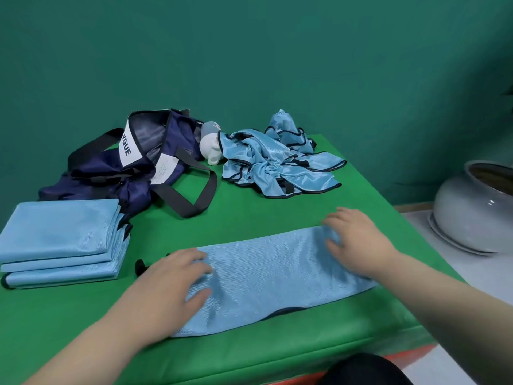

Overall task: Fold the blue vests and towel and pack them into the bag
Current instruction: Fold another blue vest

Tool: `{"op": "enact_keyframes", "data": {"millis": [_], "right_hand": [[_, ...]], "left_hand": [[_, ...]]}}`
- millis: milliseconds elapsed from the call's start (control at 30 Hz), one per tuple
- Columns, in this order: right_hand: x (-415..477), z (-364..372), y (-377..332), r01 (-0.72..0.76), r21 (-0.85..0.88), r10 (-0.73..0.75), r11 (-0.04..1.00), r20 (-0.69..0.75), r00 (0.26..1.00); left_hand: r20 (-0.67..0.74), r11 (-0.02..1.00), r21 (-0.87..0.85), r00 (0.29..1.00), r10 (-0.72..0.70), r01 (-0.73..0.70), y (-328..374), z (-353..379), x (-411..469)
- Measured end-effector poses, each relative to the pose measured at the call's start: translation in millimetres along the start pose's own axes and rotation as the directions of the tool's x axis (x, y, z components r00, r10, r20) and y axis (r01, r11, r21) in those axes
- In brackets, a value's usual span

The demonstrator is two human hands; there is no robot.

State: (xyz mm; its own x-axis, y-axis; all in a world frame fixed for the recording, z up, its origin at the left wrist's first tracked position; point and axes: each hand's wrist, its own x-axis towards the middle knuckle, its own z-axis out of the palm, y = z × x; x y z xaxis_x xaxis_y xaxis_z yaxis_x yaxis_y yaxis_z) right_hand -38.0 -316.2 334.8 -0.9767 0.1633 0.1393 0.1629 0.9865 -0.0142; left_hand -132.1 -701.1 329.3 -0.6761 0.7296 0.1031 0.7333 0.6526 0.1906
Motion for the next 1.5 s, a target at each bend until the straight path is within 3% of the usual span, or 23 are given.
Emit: {"op": "enact_keyframes", "data": {"millis": [67, 167, 667, 867, 1000, 1133, 1267, 1400, 1500], "right_hand": [[-6, 12, -13, 0.03, -0.061, -0.022, 0.998, 0.12, 0.992], [-12, 23, -11, -0.05, -0.081, 0.069, 0.995, 0.244, 0.967], [-15, 26, 27, -0.115, -0.009, 0.114, 0.993, 0.255, 0.96], [-13, 17, 25, -0.063, -0.155, 0.108, 0.986, 0.3, 0.948], [-7, 7, -7, -0.072, -0.23, 0.128, 0.971, 0.238, 0.963], [-7, 1, -88, 0.049, 0.018, -0.052, 0.999, 0.216, 0.975], [-25, 2, -180, 0.247, 0.265, -0.303, 0.932, 0.194, 0.933], [-40, 9, -237, 0.409, 0.293, -0.459, 0.864, 0.126, 0.88], [-48, 15, -251, 0.392, 0.308, -0.437, 0.867, 0.091, 0.895]], "left_hand": [[0.08, 0.996, 0.089, 0.997, 0.013, -0.02, 0, 13, 0], [0.172, 0.99, 0.128, 0.982, -0.075, 0.053, -8, 23, 0], [0.1, 0.97, -0.209, 0.99, -0.104, 0.123, -28, 30, -33], [0.135, 0.985, -0.153, 0.989, -0.065, 0.085, -33, 24, -45], [0.097, 0.977, -0.193, 0.993, -0.073, 0.09, -33, 23, -50], [0.107, 0.967, -0.243, 0.993, -0.047, 0.072, -32, 14, -50], [0.058, 0.949, -0.311, 0.998, -0.028, 0.044, -41, -2, -52], [-0.016, 0.935, -0.351, 0.999, -0.052, 0.043, -52, -13, -55], [-0.029, 0.928, -0.372, 0.999, -0.041, 0.027, -56, -17, -57]]}}
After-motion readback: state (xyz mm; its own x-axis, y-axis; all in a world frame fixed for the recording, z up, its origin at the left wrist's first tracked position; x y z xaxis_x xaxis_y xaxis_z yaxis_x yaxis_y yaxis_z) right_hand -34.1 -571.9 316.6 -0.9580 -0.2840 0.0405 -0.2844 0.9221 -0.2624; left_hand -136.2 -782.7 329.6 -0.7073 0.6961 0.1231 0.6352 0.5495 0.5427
